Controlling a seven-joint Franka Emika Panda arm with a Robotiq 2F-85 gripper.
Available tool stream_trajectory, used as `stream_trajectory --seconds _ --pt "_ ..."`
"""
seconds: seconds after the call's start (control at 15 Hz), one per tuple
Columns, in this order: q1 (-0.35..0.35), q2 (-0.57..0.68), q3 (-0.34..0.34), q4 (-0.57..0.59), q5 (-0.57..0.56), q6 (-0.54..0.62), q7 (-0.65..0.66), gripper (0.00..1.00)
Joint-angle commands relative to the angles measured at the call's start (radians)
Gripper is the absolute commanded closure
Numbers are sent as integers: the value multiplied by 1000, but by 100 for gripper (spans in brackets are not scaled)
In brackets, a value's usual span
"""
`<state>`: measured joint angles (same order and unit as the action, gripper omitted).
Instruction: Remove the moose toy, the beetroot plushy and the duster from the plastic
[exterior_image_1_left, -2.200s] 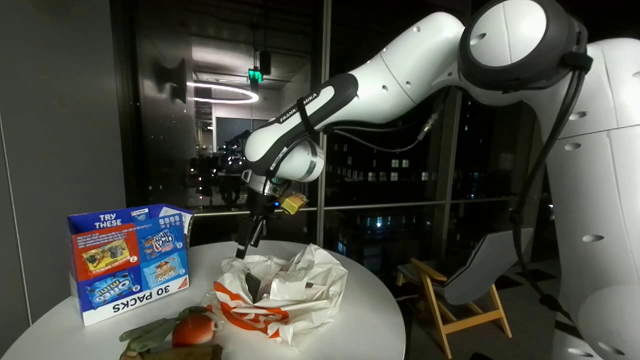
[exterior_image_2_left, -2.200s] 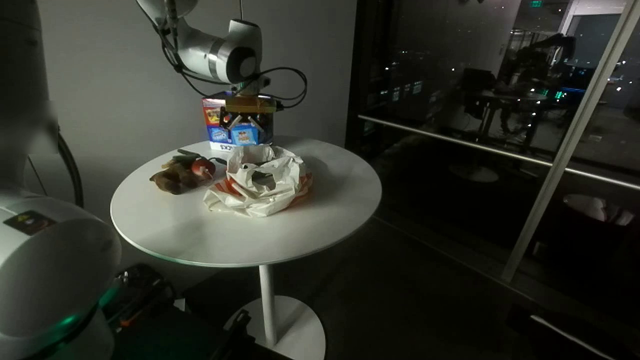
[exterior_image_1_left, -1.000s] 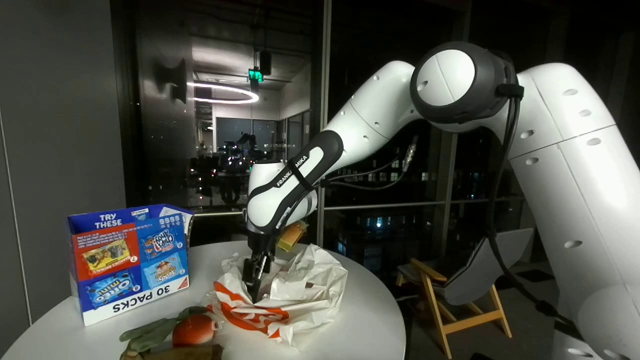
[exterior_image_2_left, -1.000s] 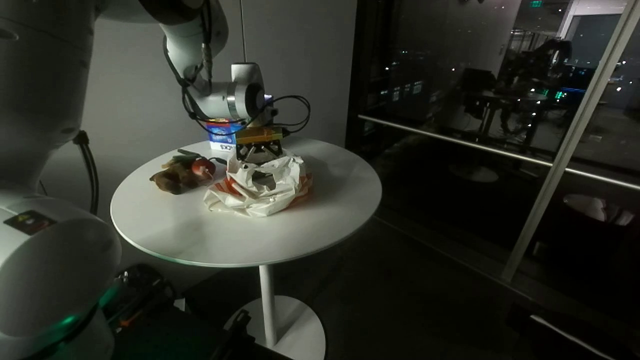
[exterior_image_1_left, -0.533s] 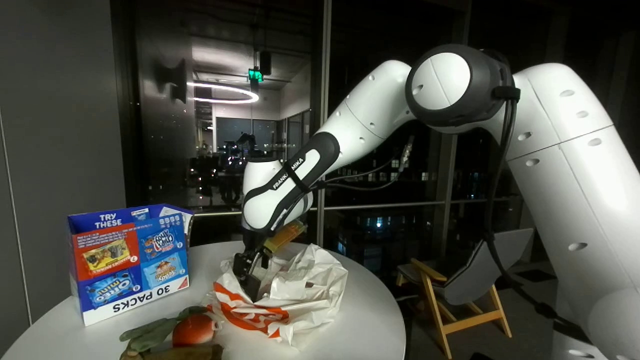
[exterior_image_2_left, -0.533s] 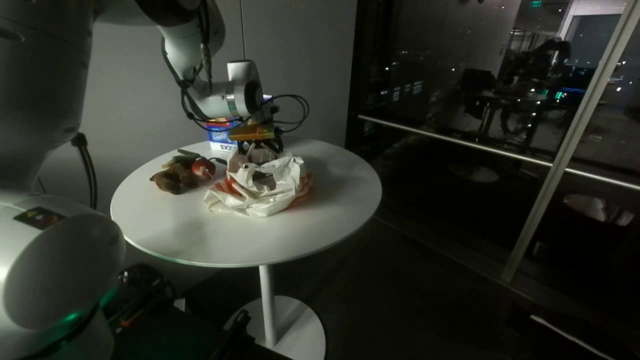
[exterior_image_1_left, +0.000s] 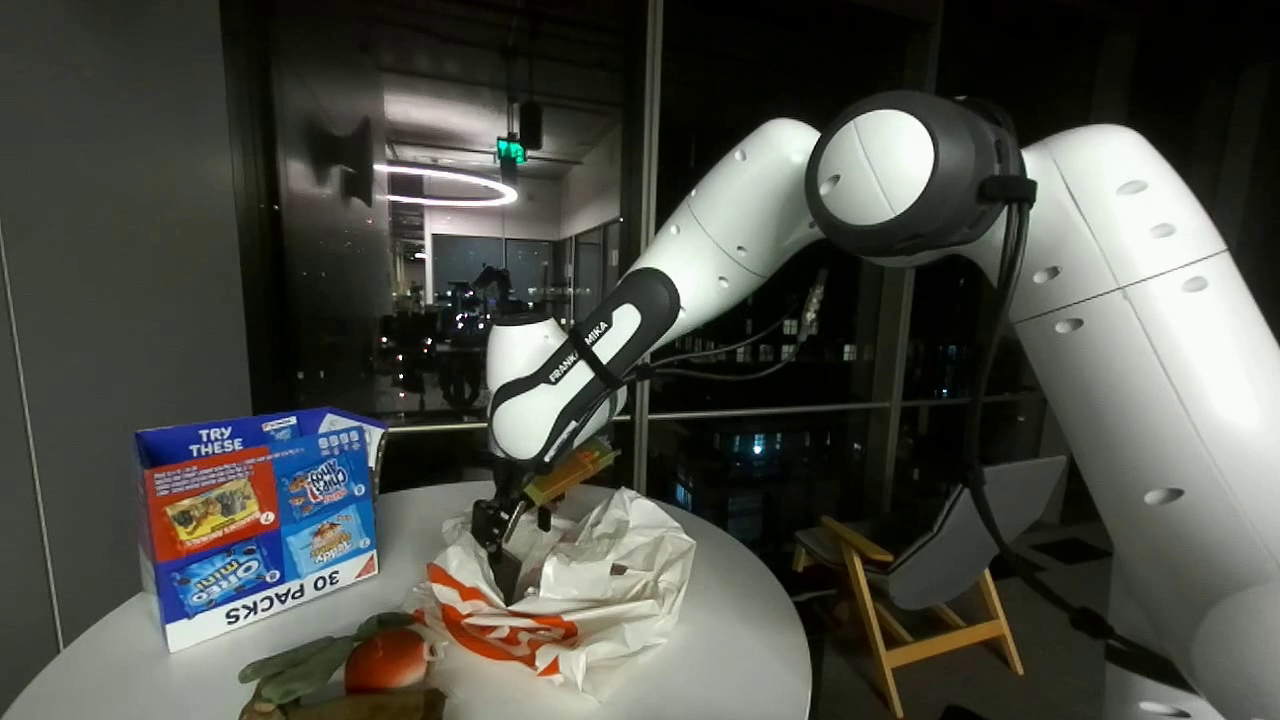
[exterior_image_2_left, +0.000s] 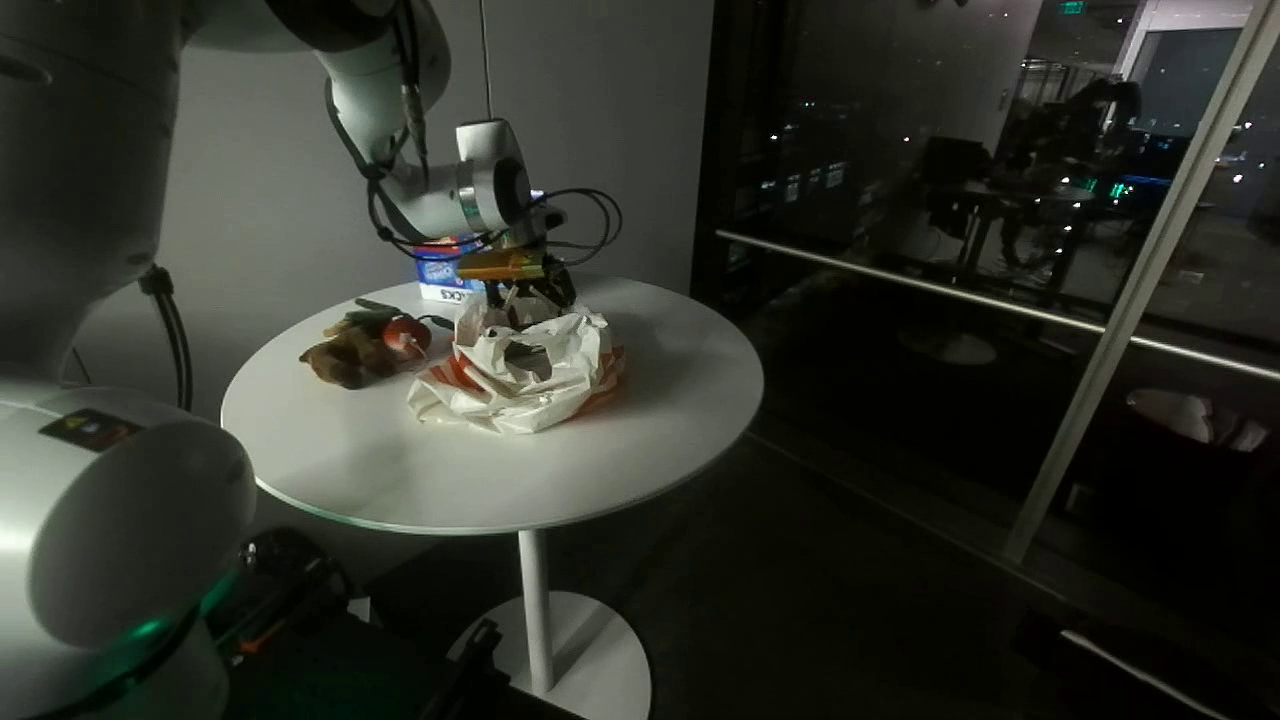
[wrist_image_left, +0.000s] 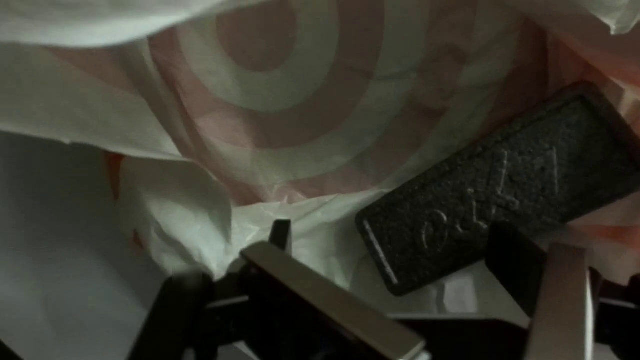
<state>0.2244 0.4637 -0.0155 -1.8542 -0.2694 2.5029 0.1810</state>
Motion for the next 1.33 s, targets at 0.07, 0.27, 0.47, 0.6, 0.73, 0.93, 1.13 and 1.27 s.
stream_trajectory --seconds 0.07,0.27,0.47,0.6,0.73,0.93,1.13,1.27 --pt "42 18 -38 43 1 -127 210 0" --pt "20 8 -12 12 39 -115 167 0" --pt "16 11 3 12 76 -123 167 0" --pt "15 11 3 12 78 -123 167 0" --pt "-8 10 30 -11 138 -58 153 0" --pt "-13 13 44 -36 211 15 178 0" --pt "-13 -2 49 -63 266 107 184 0" --pt "-12 -23 50 -77 290 177 183 0"
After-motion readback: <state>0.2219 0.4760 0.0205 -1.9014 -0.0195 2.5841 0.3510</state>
